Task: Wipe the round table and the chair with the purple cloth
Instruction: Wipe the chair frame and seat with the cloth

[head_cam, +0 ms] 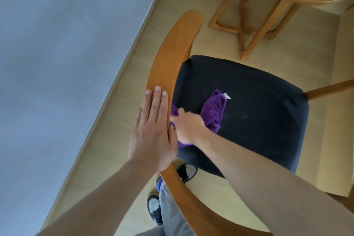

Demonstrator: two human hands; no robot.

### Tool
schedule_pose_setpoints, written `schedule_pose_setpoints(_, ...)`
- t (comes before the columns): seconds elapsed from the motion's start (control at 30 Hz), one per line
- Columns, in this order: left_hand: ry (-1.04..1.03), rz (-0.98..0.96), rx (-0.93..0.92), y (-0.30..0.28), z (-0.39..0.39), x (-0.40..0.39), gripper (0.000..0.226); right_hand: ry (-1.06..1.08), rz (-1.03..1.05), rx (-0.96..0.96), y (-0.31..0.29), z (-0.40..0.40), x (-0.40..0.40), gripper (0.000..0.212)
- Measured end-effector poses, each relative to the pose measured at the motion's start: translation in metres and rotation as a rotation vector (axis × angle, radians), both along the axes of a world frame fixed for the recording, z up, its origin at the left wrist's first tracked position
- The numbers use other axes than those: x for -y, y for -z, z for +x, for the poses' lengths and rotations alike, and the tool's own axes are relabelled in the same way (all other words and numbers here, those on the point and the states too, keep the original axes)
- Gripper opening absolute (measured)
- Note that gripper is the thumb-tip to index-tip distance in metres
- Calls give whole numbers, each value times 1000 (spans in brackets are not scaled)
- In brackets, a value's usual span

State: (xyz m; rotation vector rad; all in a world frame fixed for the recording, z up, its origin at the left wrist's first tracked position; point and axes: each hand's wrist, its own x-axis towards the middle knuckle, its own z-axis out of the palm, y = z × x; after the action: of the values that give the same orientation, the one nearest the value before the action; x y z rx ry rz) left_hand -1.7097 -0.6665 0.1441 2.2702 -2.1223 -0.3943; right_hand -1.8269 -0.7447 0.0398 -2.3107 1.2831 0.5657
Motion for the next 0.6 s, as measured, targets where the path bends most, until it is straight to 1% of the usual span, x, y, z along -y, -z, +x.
schedule_pose_setpoints(0.1,-26,-2,-11,-2,0,0,73,-159,89,-31,-14,-25,-54,48)
schedule_pose_setpoints(0.17,-47,2,-30,-5,-1,0,75,-242,184,-48,-22,-43,-70,48)
schedule_pose_setpoints(0.23,-62,-2,-39,-5,-2,2,74,-202,229,-5,-27,-51,-66,47)
schedule_pose_setpoints(0.3,-63,-5,-55,-6,-3,2,72,-76,142,91,-28,-51,-49,45)
schedule_pose_setpoints(0.37,-53,-8,-84,-7,-2,1,70,62,-17,153,-23,-44,-28,50)
schedule_pose_setpoints(0.4,-48,-14,-101,-7,-1,0,70,134,-81,145,-18,-41,-20,53)
schedule_pose_setpoints(0.47,-46,-23,-129,-7,0,-1,70,274,-140,80,-2,-32,-13,58)
schedule_pose_setpoints(0.5,-50,-26,-145,-7,1,-1,71,306,-147,43,4,-28,-16,58)
schedule_pose_setpoints(0.53,-56,-30,-157,-6,1,0,71,294,-161,15,9,-26,-24,56)
schedule_pose_setpoints(0.6,-67,-36,-163,-7,1,-1,71,157,-178,-15,12,-33,-52,52)
